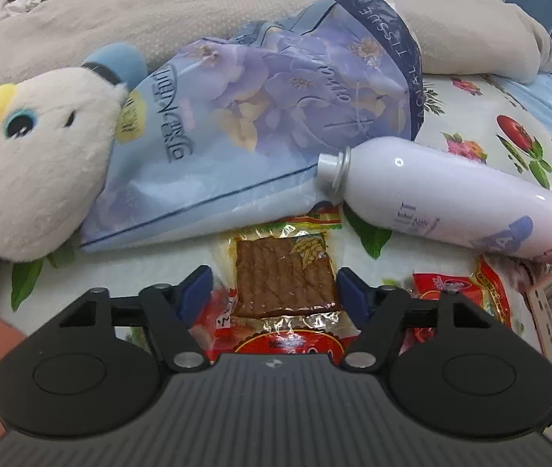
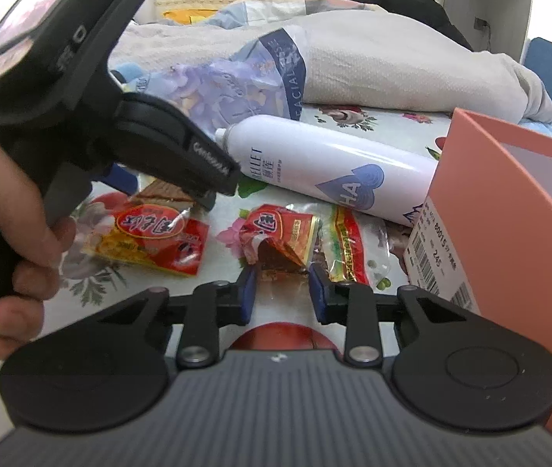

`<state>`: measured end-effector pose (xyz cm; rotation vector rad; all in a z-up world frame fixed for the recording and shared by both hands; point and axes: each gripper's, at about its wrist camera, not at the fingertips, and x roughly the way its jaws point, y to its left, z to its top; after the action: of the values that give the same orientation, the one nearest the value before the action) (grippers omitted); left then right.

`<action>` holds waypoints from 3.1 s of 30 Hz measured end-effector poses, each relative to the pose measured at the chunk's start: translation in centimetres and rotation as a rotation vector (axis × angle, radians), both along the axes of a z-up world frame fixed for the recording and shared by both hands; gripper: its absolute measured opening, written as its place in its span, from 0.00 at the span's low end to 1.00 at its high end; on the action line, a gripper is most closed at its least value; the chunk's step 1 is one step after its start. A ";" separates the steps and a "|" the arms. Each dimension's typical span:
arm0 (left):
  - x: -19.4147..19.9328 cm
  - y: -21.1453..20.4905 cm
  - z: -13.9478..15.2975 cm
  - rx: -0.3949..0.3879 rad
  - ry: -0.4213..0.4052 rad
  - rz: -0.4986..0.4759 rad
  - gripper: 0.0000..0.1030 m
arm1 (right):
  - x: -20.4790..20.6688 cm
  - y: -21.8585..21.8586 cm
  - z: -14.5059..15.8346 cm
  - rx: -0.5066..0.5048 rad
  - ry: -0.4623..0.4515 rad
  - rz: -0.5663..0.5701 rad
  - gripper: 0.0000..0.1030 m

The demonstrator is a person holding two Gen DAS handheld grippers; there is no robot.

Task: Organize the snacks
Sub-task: 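Grasp the clear brown jerky packet with the left tool while the right tool grasps the red packet, then lift the jerky packet and red packet and carry both over the box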

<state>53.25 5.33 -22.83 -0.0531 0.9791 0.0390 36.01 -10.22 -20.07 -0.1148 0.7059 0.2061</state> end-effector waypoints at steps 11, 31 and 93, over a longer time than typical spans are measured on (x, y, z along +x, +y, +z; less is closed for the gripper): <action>-8.8 1.8 1.8 -0.052 0.006 0.019 0.62 | -4.8 0.1 1.6 -0.023 -0.013 0.078 0.31; -27.2 0.8 3.5 -0.211 0.016 0.080 0.61 | -18.7 -2.6 3.3 -0.052 0.111 0.191 0.32; -32.1 0.4 12.5 -0.204 -0.080 0.073 0.60 | -17.6 -5.7 8.5 0.192 0.173 0.105 0.50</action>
<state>21.17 5.75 -10.32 -0.2758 0.8981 0.0036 18.44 -15.89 -11.59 0.0503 0.8495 0.3861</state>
